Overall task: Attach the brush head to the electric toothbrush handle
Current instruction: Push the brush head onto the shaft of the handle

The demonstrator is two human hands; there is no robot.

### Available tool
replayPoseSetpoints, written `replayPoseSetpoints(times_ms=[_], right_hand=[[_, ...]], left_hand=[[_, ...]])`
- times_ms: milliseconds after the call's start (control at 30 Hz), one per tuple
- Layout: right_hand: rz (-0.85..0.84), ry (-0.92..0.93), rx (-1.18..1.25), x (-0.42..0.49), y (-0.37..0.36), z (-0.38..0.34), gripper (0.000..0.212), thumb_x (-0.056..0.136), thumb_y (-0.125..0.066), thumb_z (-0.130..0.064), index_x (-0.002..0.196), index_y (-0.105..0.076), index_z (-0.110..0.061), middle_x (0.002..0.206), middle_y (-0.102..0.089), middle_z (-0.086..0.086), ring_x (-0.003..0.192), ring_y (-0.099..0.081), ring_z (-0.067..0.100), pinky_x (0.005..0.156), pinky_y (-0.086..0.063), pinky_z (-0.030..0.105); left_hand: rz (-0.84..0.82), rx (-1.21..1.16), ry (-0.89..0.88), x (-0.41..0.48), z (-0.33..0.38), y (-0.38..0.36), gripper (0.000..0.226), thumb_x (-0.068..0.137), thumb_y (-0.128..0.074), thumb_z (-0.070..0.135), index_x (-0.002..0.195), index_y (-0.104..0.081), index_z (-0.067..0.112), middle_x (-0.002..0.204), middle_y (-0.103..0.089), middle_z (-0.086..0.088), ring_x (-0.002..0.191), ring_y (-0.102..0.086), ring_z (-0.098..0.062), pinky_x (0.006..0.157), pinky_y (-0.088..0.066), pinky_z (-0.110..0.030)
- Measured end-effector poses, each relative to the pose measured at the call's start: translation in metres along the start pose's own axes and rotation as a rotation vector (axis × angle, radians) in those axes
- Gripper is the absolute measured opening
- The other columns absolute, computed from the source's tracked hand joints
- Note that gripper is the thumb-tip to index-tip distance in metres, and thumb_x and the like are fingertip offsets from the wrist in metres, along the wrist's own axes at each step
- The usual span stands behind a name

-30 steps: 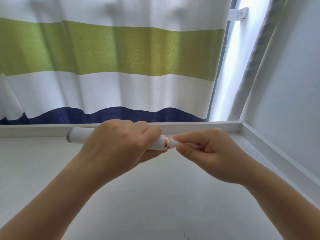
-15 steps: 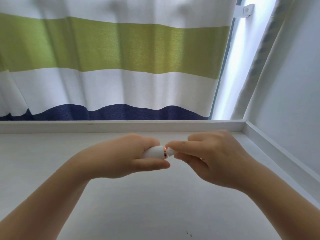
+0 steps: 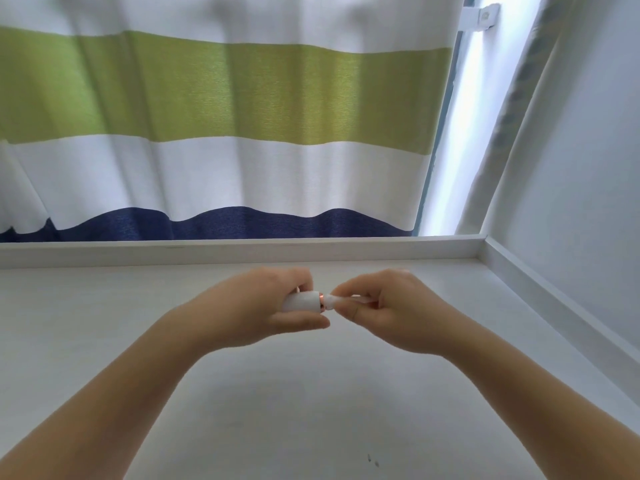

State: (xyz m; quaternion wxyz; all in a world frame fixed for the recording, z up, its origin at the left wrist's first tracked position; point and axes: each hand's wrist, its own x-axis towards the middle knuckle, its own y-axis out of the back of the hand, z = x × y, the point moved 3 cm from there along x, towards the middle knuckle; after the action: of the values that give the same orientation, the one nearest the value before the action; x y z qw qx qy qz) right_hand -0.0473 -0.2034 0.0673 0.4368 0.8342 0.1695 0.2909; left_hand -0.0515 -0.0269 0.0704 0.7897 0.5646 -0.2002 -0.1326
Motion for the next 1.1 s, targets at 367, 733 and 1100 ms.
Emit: replayPoseSetpoints(times_ms=[367,733,1100], right_hand=[[0.184,0.391,-0.294,-0.005,0.022,-0.013,0.017,0.087,-0.060,-0.023,0.087,-0.072,-0.012,0.066,-0.064,0.004,0.057,-0.052,0.023,0.051,-0.046,0.035],[0.244,0.508,-0.383,-0.009,0.026,-0.024,0.015,0.086,-0.060,-0.018,0.088,-0.072,-0.010,0.065,-0.063,0.005,0.054,-0.049,0.019,0.054,-0.035,0.024],[0.116,0.148,-0.170,-0.002,0.016,-0.002,0.017,0.088,-0.060,-0.025,0.080,-0.070,-0.013,0.059,-0.052,0.002,0.054,-0.043,0.019,0.050,-0.042,0.037]], left_hand=[[-0.214,-0.548,-0.059,-0.011,0.002,0.013,0.022,0.087,-0.055,0.043,0.086,-0.065,0.024,0.066,-0.069,0.009,0.056,-0.062,-0.009,0.053,-0.049,-0.019],[-0.264,-0.700,-0.100,-0.011,0.007,0.009,0.025,0.088,-0.050,0.042,0.091,-0.066,0.023,0.070,-0.067,0.007,0.049,-0.049,-0.007,0.046,-0.042,-0.021],[0.150,0.161,-0.173,-0.006,0.016,0.007,0.025,0.087,-0.047,0.047,0.103,-0.055,0.029,0.089,-0.065,0.009,0.076,-0.057,-0.014,0.063,-0.044,-0.030]])
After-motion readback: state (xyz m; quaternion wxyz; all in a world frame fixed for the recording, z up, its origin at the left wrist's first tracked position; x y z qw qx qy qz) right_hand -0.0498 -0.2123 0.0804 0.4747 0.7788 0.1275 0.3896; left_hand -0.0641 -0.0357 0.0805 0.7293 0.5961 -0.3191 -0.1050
